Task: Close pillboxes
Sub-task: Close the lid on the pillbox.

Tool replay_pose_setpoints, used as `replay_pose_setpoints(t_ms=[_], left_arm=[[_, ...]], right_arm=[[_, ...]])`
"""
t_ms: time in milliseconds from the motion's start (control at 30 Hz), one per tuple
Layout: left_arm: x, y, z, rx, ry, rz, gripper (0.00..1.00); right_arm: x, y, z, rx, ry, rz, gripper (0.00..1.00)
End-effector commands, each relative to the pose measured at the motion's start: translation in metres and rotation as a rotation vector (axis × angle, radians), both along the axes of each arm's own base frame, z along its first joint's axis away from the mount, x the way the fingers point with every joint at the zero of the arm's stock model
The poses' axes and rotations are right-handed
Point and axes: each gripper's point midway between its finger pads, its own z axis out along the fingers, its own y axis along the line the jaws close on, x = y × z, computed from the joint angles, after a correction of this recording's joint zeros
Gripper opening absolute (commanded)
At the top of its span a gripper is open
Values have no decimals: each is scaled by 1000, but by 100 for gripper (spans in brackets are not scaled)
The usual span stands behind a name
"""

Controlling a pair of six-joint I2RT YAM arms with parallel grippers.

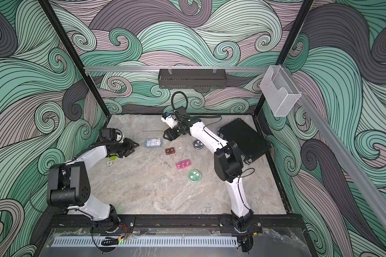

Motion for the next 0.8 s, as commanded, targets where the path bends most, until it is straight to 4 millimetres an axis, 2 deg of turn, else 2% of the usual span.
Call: replay_pose_setpoints(t_ms=[0,133,333,533,767], left_arm=[[19,-1,-5,-36,-31,3,48],[29,0,-24,-36,3,3,48],[41,-2,-38,-64,13,5,48],[50,-5,-39,-86,-2,0,46],[56,-17,-47,-104,6,-22,45]], right_arm=[[30,22,8,93,-131,51,63],[49,34,-3,75,-150,66,63],[71,47,-17,63,-178,75,58],[69,57,-31,94,-150,120,54],[67,61,-40,114,-119,133,54]])
